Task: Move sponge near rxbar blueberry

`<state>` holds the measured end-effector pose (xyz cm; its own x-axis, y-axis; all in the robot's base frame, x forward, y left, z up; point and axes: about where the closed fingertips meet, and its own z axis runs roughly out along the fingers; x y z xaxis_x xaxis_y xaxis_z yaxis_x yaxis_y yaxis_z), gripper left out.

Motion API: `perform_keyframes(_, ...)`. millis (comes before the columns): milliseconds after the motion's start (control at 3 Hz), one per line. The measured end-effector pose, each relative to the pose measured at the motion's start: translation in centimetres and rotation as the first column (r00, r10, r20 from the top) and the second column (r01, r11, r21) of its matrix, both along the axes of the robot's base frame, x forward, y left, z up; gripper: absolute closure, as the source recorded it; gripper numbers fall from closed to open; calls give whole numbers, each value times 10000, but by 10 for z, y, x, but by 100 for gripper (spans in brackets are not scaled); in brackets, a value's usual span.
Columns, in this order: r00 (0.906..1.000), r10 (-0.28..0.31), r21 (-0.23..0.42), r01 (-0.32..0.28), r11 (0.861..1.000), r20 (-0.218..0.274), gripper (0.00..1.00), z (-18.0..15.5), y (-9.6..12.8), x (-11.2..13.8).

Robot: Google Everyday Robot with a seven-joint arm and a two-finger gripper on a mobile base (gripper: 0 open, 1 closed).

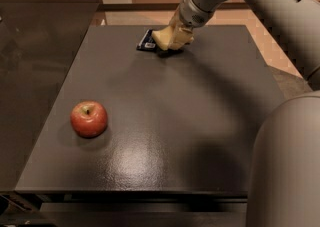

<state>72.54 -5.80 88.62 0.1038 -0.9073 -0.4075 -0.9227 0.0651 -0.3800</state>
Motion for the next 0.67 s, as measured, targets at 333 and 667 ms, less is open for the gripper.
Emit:
perform_keyframes(333, 9999, 63, -159, -61, 9999, 158, 36, 0, 7, 11)
perform_keyframes(667, 9999, 89, -160, -87, 9998, 120, 13, -2, 9, 12)
